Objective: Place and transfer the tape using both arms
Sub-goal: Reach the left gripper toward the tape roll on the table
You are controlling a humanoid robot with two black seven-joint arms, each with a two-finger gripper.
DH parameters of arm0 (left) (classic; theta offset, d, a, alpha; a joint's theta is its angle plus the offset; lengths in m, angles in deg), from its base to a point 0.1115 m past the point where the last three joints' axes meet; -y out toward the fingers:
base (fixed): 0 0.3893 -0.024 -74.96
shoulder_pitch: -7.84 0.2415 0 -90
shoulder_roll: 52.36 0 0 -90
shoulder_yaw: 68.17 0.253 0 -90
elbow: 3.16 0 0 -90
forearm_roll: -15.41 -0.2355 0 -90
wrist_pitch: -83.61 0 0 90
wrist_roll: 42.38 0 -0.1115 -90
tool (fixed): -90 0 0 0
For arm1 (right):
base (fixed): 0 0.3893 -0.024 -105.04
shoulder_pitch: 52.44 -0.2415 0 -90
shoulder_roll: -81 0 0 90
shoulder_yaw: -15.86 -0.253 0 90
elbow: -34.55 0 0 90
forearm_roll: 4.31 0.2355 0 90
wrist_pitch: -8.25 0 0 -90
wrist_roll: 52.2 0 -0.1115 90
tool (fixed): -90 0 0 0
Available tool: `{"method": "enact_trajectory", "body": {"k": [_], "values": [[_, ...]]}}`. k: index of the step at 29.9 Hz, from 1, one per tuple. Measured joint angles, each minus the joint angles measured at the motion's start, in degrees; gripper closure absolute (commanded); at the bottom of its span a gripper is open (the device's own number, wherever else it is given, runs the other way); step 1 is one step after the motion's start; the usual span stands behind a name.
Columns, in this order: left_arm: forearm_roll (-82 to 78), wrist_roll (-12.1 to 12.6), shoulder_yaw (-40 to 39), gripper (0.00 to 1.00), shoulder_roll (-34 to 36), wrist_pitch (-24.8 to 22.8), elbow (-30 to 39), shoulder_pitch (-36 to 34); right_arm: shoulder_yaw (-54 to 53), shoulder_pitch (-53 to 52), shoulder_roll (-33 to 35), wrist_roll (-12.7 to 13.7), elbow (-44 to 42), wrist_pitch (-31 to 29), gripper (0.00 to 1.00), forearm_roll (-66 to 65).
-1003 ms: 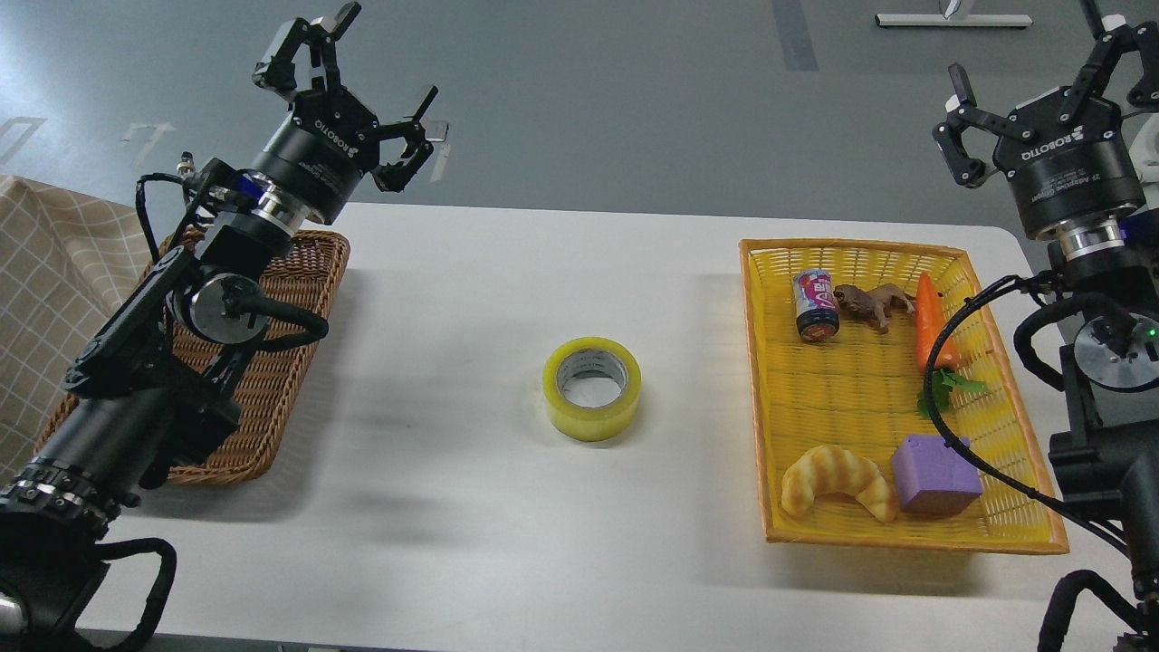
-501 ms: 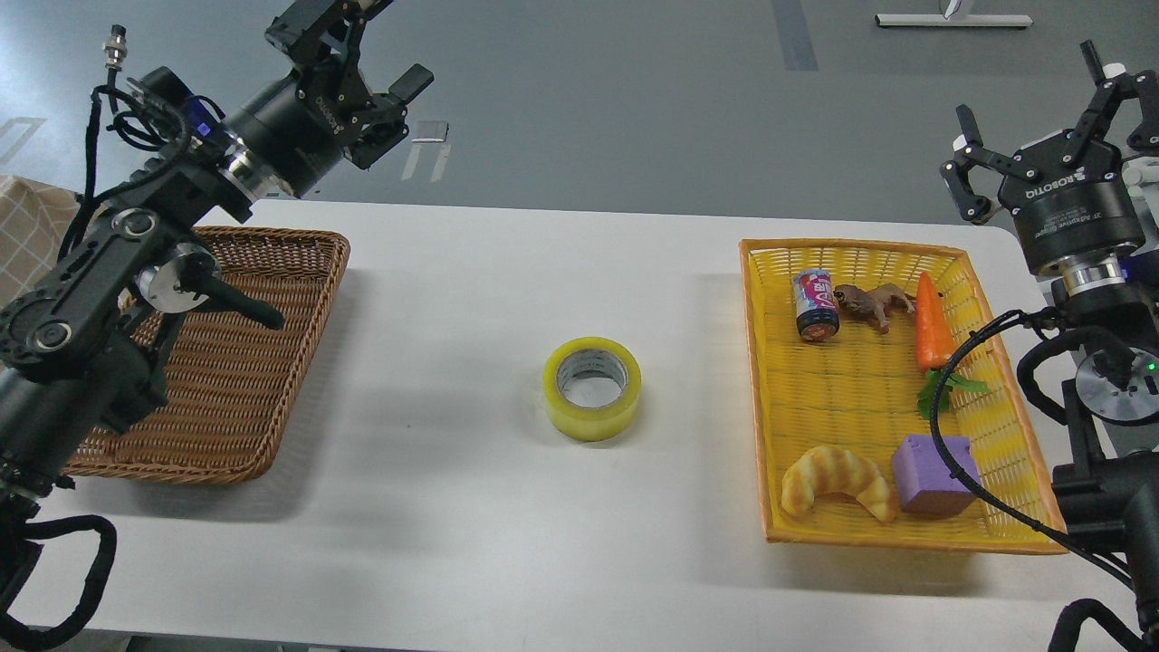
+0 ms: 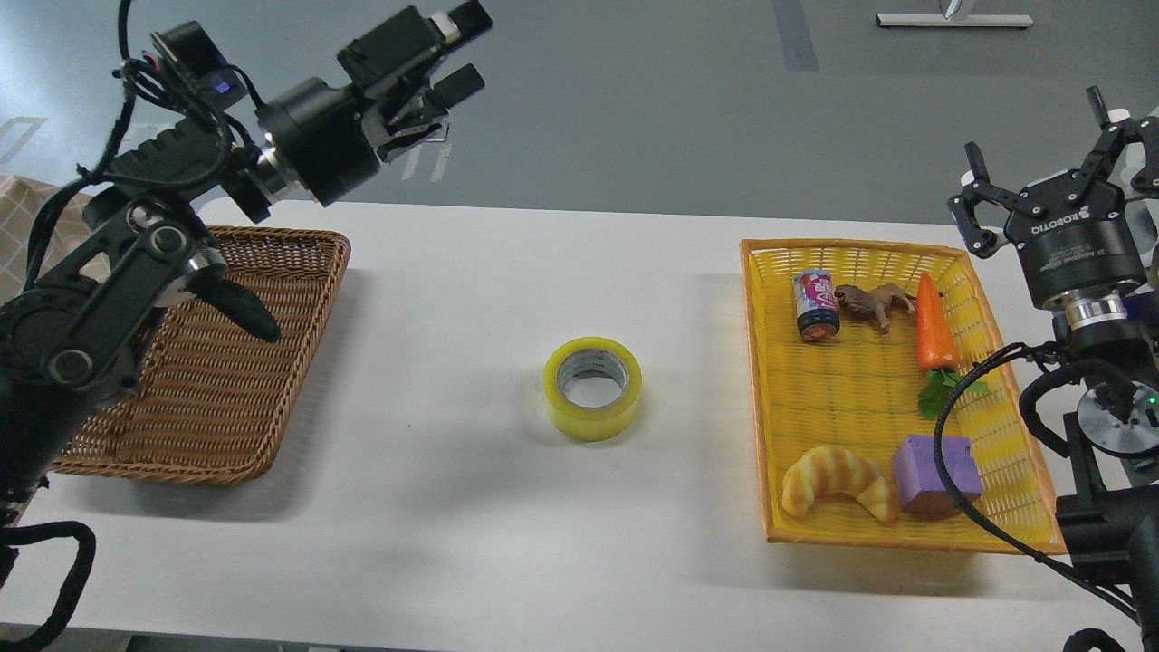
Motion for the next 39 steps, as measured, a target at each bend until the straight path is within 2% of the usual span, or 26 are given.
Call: {"method": "enact_trajectory", "body": {"k": [8, 17, 20, 25, 34, 39], "values": [[-16.91, 0.41, 12.09, 0.02, -0.53, 0.0, 0.7, -3.1, 0.0, 0.13, -0.07, -0.02, -0.05, 0.0, 0.0, 0.01], [-33.95, 0.6, 17.17, 0.02, -2.17, 0.0, 0.35, -4.53, -0.1, 0.73, -0.07, -0.02, -0.28, 0.01, 0.0, 0.01], [-35.38, 2.12, 20.18, 0.02, -2.32, 0.0, 0.21, -5.64, -0.42, 0.99, -0.09, -0.07, -0.34, 0.01, 0.0, 0.01], [-35.55, 6.08, 25.33, 0.02, -2.38, 0.0, -1.87, -8.44, -0.69, 1.32, -0.1, -0.24, -0.46, 0.01, 0.0, 0.01], [-35.52, 9.28, 29.76, 0.02, -5.38, 0.0, -7.44, -10.49, -0.7, 1.4, -0.18, -0.26, -0.64, 0.01, 0.0, 0.01], [-35.54, 9.95, 31.98, 0.03, -6.82, 0.0, -9.35, -10.97, -0.7, 1.44, -0.18, -0.28, -1.43, 0.01, 0.0, 0.01]]}}
